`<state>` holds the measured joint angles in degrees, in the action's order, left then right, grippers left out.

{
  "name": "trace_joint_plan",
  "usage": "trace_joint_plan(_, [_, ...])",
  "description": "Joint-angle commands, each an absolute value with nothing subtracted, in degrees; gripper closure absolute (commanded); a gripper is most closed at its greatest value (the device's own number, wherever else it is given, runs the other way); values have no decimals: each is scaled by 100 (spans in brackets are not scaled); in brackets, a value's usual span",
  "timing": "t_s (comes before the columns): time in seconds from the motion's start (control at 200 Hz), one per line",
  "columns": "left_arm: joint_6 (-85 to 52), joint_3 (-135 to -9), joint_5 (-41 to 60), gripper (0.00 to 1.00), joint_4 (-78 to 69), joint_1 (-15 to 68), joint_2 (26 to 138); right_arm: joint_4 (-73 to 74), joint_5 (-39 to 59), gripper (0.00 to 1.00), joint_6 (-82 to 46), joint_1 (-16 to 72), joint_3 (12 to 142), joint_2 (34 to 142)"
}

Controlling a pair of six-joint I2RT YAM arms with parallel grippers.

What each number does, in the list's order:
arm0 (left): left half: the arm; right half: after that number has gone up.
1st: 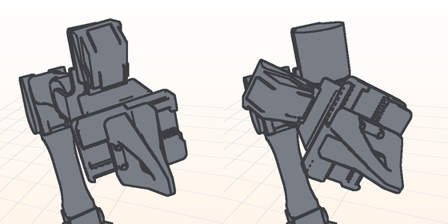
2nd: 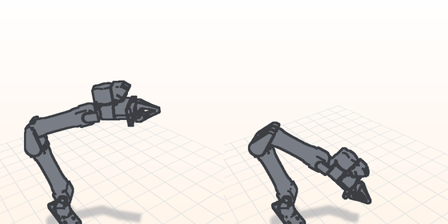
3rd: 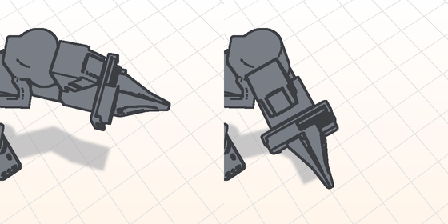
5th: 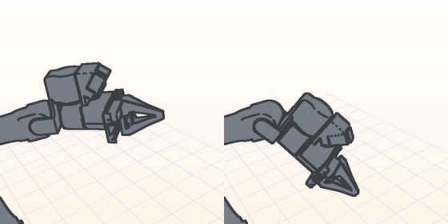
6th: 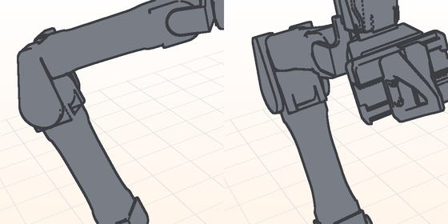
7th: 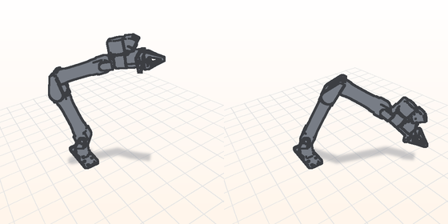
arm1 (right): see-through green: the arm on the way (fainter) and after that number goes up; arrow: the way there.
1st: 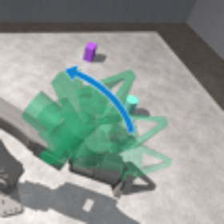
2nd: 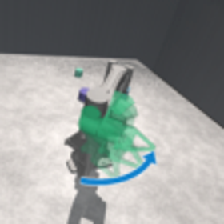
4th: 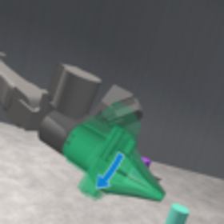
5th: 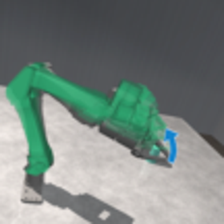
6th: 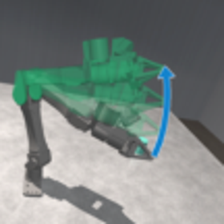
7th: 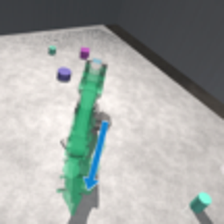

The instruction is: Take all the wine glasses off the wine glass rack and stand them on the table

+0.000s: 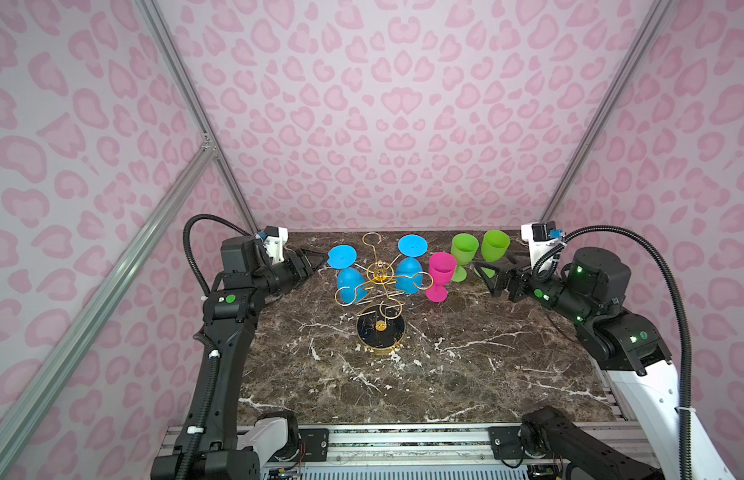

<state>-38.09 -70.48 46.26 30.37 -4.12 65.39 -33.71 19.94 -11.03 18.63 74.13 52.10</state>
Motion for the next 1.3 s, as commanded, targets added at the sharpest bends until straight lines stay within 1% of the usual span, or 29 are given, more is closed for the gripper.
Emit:
trace_joint_plan(0.0, [-3621, -7095, 4893, 43, 3136, -422, 6598, -3137, 2024, 2, -1221, 1863, 7352, 5151])
trace_joint_plan(0.36, [-3656, -7040, 5009, 45, 2972, -424, 6797, -3017, 2004, 2, -1327, 1865, 7253, 5063])
trace_joint_plan(0.76, [-3841, -6935, 5076, 55, 2682, -328, 6917, -2967, 1986, 2, -1393, 1865, 7209, 5040])
trace_joint_plan(0.945, [-3875, -6943, 5020, 57, 2617, -225, 6976, -2944, 1995, 2, -1401, 1863, 7182, 5045])
trace_joint_plan(1.135, [-3928, -6978, 4983, 63, 2549, -168, 7040, -2944, 1987, 2, -1397, 1869, 7162, 5027])
trace_joint_plan(1.19, [-3929, -6979, 4977, 63, 2549, -173, 7048, -2953, 1986, 2, -1397, 1862, 7163, 5023])
trace_joint_plan(1.2, [-3929, -6979, 4975, 66, 2549, -171, 7042, -2953, 1986, 2, -1384, 1861, 7161, 5020])
trace_joint_plan(1.21, [-3929, -6979, 4975, 67, 2549, -172, 7041, -2953, 1982, 2, -1388, 1863, 7149, 5019])
trace_joint_plan(1.295, [-3924, -6978, 4966, 71, 2557, -169, 7038, -2953, 1960, 2, -1388, 1862, 7130, 4993])
